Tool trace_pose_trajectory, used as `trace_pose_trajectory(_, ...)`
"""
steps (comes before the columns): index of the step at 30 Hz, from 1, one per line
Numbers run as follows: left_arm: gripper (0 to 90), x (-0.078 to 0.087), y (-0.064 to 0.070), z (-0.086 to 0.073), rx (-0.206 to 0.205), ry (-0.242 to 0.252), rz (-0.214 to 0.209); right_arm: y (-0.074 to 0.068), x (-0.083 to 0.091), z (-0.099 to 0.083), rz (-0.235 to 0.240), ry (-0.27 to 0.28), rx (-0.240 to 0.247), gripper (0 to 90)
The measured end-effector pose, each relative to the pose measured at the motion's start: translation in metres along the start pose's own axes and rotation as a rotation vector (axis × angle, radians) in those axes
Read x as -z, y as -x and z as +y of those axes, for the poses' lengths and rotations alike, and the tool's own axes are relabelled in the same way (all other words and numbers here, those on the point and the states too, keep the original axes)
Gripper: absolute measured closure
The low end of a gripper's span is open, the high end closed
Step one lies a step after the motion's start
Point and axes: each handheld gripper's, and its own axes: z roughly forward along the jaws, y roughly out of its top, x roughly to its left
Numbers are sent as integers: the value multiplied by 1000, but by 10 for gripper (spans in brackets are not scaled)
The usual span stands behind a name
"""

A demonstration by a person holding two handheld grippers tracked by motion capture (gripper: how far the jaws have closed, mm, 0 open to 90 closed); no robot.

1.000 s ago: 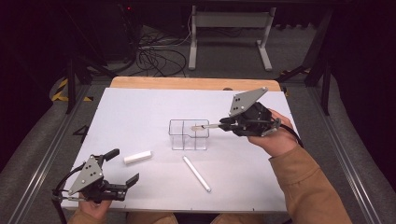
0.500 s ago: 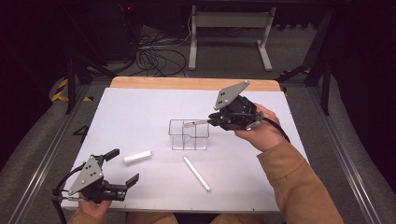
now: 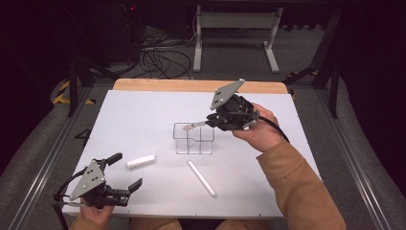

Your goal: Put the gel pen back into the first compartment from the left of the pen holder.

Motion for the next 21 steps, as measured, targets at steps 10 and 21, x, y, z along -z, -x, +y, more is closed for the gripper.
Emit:
trace_pose_trajectory(10,6,0,0,0,-5,-3,0,4,-9,13,21,-46,8,806)
trace_pose_trajectory(21,6,0,0,0,-2,-1,-4,4,-26,26,44,-99,18,806)
